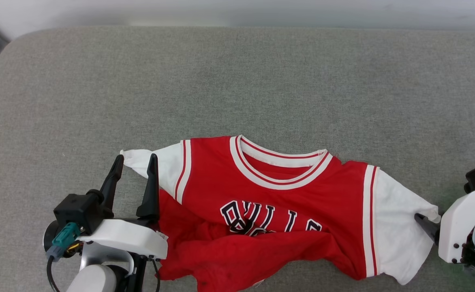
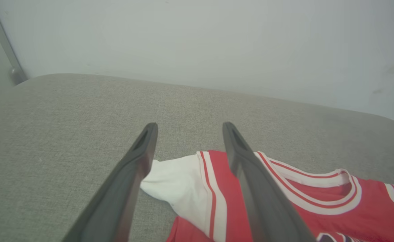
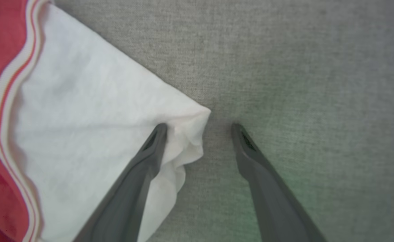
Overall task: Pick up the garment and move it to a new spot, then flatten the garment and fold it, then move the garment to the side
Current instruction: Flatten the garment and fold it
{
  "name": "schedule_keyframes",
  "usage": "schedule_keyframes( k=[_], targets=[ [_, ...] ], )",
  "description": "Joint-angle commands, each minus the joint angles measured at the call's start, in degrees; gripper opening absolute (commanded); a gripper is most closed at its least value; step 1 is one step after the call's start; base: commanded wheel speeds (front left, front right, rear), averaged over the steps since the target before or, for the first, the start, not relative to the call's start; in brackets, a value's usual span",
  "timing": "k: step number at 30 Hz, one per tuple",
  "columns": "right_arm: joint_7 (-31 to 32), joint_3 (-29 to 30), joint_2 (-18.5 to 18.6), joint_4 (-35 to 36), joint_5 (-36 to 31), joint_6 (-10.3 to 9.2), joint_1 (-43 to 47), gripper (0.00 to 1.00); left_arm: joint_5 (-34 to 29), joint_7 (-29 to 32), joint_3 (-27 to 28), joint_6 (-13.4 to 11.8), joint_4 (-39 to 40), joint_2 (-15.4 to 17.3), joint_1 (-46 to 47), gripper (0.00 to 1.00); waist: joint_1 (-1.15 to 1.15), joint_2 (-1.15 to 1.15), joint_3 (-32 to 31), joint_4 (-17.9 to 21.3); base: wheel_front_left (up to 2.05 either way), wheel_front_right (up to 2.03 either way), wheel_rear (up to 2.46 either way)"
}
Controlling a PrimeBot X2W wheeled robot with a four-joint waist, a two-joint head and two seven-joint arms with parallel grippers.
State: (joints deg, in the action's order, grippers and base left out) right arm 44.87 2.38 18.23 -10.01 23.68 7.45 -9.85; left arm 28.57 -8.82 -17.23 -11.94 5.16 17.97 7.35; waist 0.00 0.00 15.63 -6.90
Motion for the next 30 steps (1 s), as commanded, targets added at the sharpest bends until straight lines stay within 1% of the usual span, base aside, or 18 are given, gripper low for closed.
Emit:
schedule_keyframes(
  k=[1, 2, 3, 4, 5, 10, 13, 15, 18, 21, 24, 27, 30],
  targets=[
    [2.75, -2.88, -2.38, -3.96, 0.67, 0.11, 2.36, 1.0, 0.23, -0.31, 0.05, 0.2, -0.4, -0.04, 0.77, 1.0, 0.0, 0.0, 0.58, -0.33, 0.0, 0.0, 0.0],
    [3.78, -3.21, -2.94, -4.39, 1.44, 0.12, 2.53, 1.0, 0.21, -0.38, 0.1, 0.17, -0.82, -0.01, 0.94, 1.0, 0.0, 0.0, 0.7, -0.32, 0.0, 0.0, 0.0],
    [4.66, -3.49, -3.17, -4.6, 1.65, 0.16, 2.54, 0.83, 0.3, -0.35, 0.11, 0.19, -1.23, -0.02, 0.99, 1.0, 0.0, 0.0, 0.73, -0.28, 0.0, 0.0, 0.0],
    [5.07, -3.68, -3.21, -4.55, 1.82, 0.17, 2.49, 0.25, 0.35, -0.34, 0.12, 0.21, -1.62, 0.02, 1.05, 1.0, 0.0, 0.0, 0.67, -0.21, 0.0, 0.0, 0.0],
    [5.42, -3.65, -3.26, -3.95, 2.12, 0.17, 2.08, 0.0, 0.4, 0.31, 0.16, 0.03, -2.54, 0.43, 0.91, 1.0, 0.0, 0.0, 0.23, 0.1, 0.0, 0.0, 0.0],
    [3.04, -1.38, -1.81, -1.59, 1.07, 0.1, 0.87, 0.0, 0.8, 1.97, 1.02, -0.25, -3.59, 1.95, 1.31, 1.0, 0.0, 0.0, -1.31, 1.12, 0.0, 0.0, 0.0],
    [1.33, 0.58, -1.37, 0.31, 0.01, 0.02, 0.21, 0.0, 1.97, 4.48, 2.51, 0.26, -4.45, 3.95, 2.61, 1.0, 0.0, 0.0, -2.47, 2.16, 0.0, 0.0, 0.0],
    [0.57, 1.56, -1.55, 1.59, -0.25, 0.02, -0.13, 0.0, 3.09, 7.33, 3.24, 0.74, -5.1, 5.51, 3.86, 1.0, 0.0, 0.0, -3.08, 3.01, 0.0, 0.0, 0.0],
    [0.36, 1.94, -2.2, 3.38, -0.95, 0.02, -0.43, 0.0, 5.4, 13.14, 4.49, 1.94, -6.72, 8.5, 6.48, 1.0, 0.0, 0.0, -3.39, 4.59, 0.0, 0.0, 0.0],
    [0.18, 1.38, -2.66, 5.14, -2.46, 0.02, -0.93, 0.0, 7.62, 20.32, 4.59, 3.56, -8.82, 11.73, 9.16, 1.0, 0.0, 0.0, -2.94, 6.39, 0.0, 0.0, 0.0],
    [-0.32, 0.36, -4.18, 6.76, -2.89, 0.02, -1.35, 0.0, 10.17, 27.25, 4.22, 5.27, -11.13, 14.07, 11.46, 1.0, 0.0, 0.0, -1.87, 7.98, 0.0, 0.0, 0.0],
    [-1.04, -0.95, -5.3, 7.76, -3.13, 0.02, -1.59, 0.0, 12.73, 33.43, 3.68, 6.86, -13.82, 15.62, 13.3, 1.0, 0.0, 0.0, -0.54, 9.35, 0.0, 0.0, 0.0],
    [-1.91, -2.04, -5.94, 8.17, -2.77, 0.02, -2.23, 0.0, 15.06, 38.72, 2.99, 8.05, -17.19, 16.39, 14.69, 1.0, 0.0, 0.0, 0.87, 10.46, 0.0, 0.0, 0.0]
  ],
)
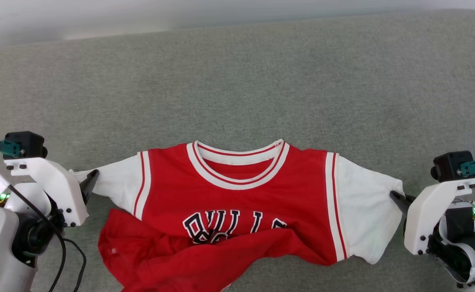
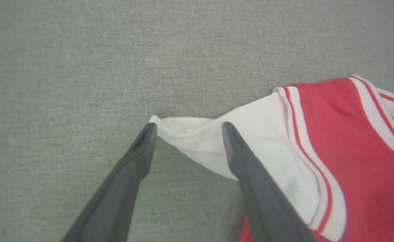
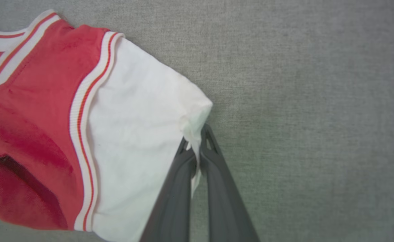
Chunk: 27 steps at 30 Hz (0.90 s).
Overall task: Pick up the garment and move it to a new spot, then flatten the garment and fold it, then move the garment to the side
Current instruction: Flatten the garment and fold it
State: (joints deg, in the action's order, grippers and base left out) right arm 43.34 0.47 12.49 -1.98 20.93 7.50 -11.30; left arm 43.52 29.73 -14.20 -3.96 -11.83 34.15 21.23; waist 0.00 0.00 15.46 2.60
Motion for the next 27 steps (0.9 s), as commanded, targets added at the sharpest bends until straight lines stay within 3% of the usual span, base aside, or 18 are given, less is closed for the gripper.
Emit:
schedule_keyframes(
  k=[1, 11, 12, 14, 21, 27],
  targets=[
    [-0.69, -0.39, -0.27, 0.25, -0.04, -0.02, -0.98, 0.0, 0.66, 1.38, -0.09, 0.36, -1.34, 0.4, 1.29, 1.0, 0.0, 0.0, 1.49, 1.27, 0.0, 0.0, 0.0],
    [-3.09, -1.29, -1.07, -0.8, 0.56, -0.02, -1.78, 0.0, 6.17, 14.16, -3.12, 0.53, -11.31, -1.41, 0.38, 1.0, 0.0, 0.0, 3.93, 3.18, 0.0, 0.0, 0.0],
    [-3.28, -1.33, -1.16, -0.95, 0.6, -0.02, -1.87, 0.0, 6.78, 15.61, -3.62, 0.5, -11.75, -1.79, 0.12, 0.55, 0.0, 0.0, 4.01, 3.27, 0.0, 0.0, 0.0],
    [-3.64, -1.26, -1.22, -1.2, 0.6, -0.02, -2.04, 0.0, 7.45, 16.88, -4.18, 0.85, -11.75, -2.49, 0.02, 0.0, 0.0, 0.0, 4.11, 3.34, 0.0, 0.0, 0.0],
    [-6.06, -1.45, -0.38, -2.24, -0.15, -0.02, -3.33, 0.0, 5.26, 11.27, -3.43, 2.14, -9.2, -2.49, 3.96, 0.0, 0.0, 0.0, 2.21, 2.87, 0.0, 0.0, 0.0],
    [-9.12, -0.81, 0.26, -4.87, -1.52, -0.02, -7.66, 0.0, -0.1, 4.42, -3.93, 2.2, -7.24, -1.63, 9.63, 0.0, 0.0, 0.0, -1.13, 1.89, 0.0, 0.0, 0.0]
  ],
)
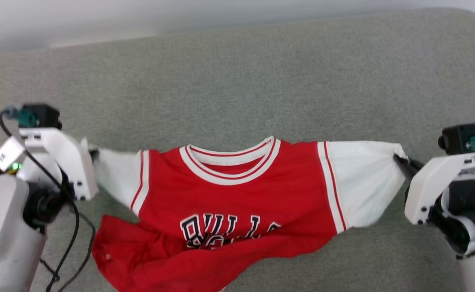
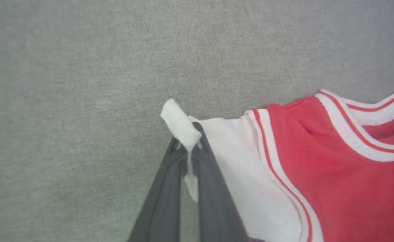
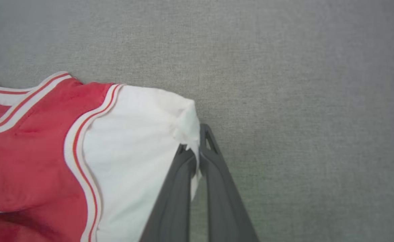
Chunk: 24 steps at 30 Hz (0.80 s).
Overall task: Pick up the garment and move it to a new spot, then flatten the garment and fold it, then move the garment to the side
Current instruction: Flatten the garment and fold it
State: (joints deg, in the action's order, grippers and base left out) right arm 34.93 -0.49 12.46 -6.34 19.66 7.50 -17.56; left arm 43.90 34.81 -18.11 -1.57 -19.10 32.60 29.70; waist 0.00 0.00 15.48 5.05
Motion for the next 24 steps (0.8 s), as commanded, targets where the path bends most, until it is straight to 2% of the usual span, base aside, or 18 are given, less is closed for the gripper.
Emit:
schedule_keyframes(
  k=[1, 6, 10, 17, 24],
  targets=[
    [-1.18, 0.38, 0.58, -1.35, -0.77, -0.03, -2.36, 0.0, -1.15, -1.7, -0.14, -0.6, -0.13, -0.75, 2.23, 0.0, 0.0, 0.0, -1.68, -0.88, 0.0, 0.0, 0.0],
    [-5.24, 1.3, 0.04, -5.92, -2.14, -0.03, -8.92, 0.0, -4.36, -6.4, -0.84, -1.54, -2.52, -3.11, 9.08, 0.0, 0.0, 0.0, -3.92, -1.97, 0.0, 0.0, 0.0],
    [-9.16, 1.48, 0.46, -9.67, -3.96, -0.03, -15.82, 0.0, -6.85, -12.65, -0.53, -2.84, -6.27, -5.71, 15.2, 0.0, 0.0, 0.0, -5.09, -2.74, 0.0, 0.0, 0.0],
    [-16.31, 1.37, 1.16, -16.82, -5.91, -0.03, -29.74, 0.0, -10.08, -23.29, -0.03, -3.32, -13.84, -9.03, 27.02, 0.0, 0.0, 0.0, -4.76, -3.48, 0.0, 0.0, 0.0],
    [-23.5, 1.68, 1.08, -22.94, -6.47, -0.03, -45.01, 0.0, -12.82, -32.55, 0.93, -2.36, -20.16, -8.68, 39.68, 0.0, 0.0, 0.0, -1.06, -3.06, 0.0, 0.0, 0.0]
  ],
)
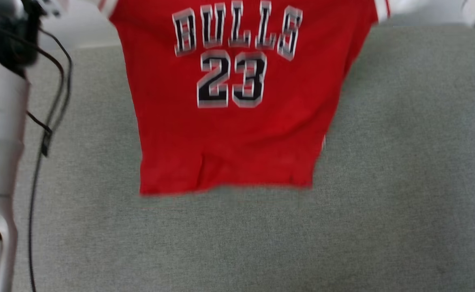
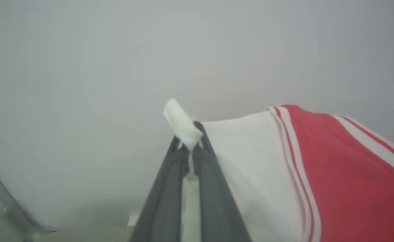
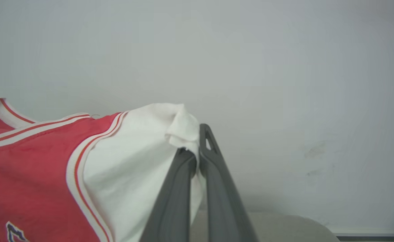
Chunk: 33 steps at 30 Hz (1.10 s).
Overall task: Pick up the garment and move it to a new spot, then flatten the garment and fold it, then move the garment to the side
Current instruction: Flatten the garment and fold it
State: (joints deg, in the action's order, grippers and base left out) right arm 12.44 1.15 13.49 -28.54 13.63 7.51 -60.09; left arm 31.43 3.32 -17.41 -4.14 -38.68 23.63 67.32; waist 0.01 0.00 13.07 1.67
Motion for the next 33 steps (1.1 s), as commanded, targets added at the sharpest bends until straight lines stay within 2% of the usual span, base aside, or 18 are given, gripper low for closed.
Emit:
schedule_keyframes(
  k=[1, 6, 13, 19, 26, 33],
  targets=[
    [-1.82, -0.15, 0.18, -1.5, -0.83, -0.04, -4.47, 0.0, -0.56, -2.08, 0.45, 0.44, -1.19, 0.56, 3.77, 0.0, -0.01, 0.0, 2.01, 0.43, 0.0, 0.0, 0.0],
    [-5.03, -0.25, -0.01, -4.2, -1.11, -0.04, -15.16, 0.0, -1.45, -5.98, 1.5, 1.43, -2.81, 2.38, 12.09, 0.0, -0.01, 0.0, 6.55, 1.22, 0.0, 0.0, 0.0],
    [-7.42, -0.49, -0.15, -6.57, -1.42, -0.04, -25.68, 0.0, -1.51, -7.31, 2.31, 2.17, -3.38, 3.61, 20.44, 0.0, -0.01, 0.0, 12.67, 1.7, 0.0, 0.0, 0.0],
    [-9.16, -2.17, -0.56, -9.74, -1.5, -0.04, -31.81, 0.0, -1.14, -7.36, 2.09, 2.66, -3.86, 3.1, 24.32, 0.0, -0.01, 0.0, 18.76, 1.46, 0.0, 0.0, 0.0],
    [-11.88, -5.29, -1.48, -14.62, 0.46, -0.04, -32.99, 0.0, -0.23, -7.32, 1.91, 2.73, -6.35, 2.77, 21.94, 0.0, -0.01, 0.0, 22.86, 1.42, 0.0, 0.0, 0.0],
    [-15.08, -11.01, -1.0, -17.2, 4.93, -0.04, -26.39, 0.0, 1.96, -8.01, 2.57, 3.63, -9.04, 2.48, 15.58, 0.0, -0.01, 0.0, 22.93, 1.52, 0.0, 0.0, 0.0]
  ],
)
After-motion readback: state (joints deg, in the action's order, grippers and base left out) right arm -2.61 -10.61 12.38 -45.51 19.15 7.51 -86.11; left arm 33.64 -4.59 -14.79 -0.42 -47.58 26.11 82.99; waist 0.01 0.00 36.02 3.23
